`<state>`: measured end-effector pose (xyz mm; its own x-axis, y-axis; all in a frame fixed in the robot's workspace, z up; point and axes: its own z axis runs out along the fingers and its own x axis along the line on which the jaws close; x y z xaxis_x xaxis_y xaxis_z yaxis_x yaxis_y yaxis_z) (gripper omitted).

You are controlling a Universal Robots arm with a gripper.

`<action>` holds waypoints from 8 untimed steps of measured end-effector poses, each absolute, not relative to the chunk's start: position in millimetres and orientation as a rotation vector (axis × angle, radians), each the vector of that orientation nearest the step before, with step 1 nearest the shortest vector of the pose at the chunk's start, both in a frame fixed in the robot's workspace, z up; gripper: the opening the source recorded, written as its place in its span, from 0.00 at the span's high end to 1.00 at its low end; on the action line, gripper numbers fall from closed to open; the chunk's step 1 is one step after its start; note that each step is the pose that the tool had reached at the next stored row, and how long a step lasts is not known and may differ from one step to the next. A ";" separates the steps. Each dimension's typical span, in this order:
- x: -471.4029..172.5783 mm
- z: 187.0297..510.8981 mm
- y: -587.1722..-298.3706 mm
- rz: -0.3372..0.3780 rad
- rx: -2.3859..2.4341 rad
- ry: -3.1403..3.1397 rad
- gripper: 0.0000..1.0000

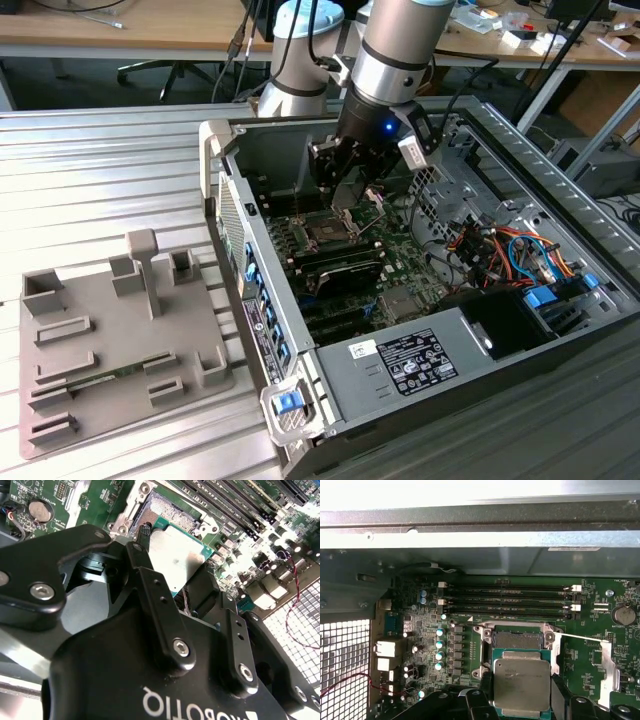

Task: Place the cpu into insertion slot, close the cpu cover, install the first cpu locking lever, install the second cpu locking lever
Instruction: 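Place the cpu into insertion slot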

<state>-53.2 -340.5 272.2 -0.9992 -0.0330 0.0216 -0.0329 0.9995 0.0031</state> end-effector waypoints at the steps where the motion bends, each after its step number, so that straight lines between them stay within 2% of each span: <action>1: -53.2 272.2 -340.5 -0.004 0.048 -3.120 0.45; 8: -53.2 272.2 -340.5 -0.005 0.004 -3.120 0.45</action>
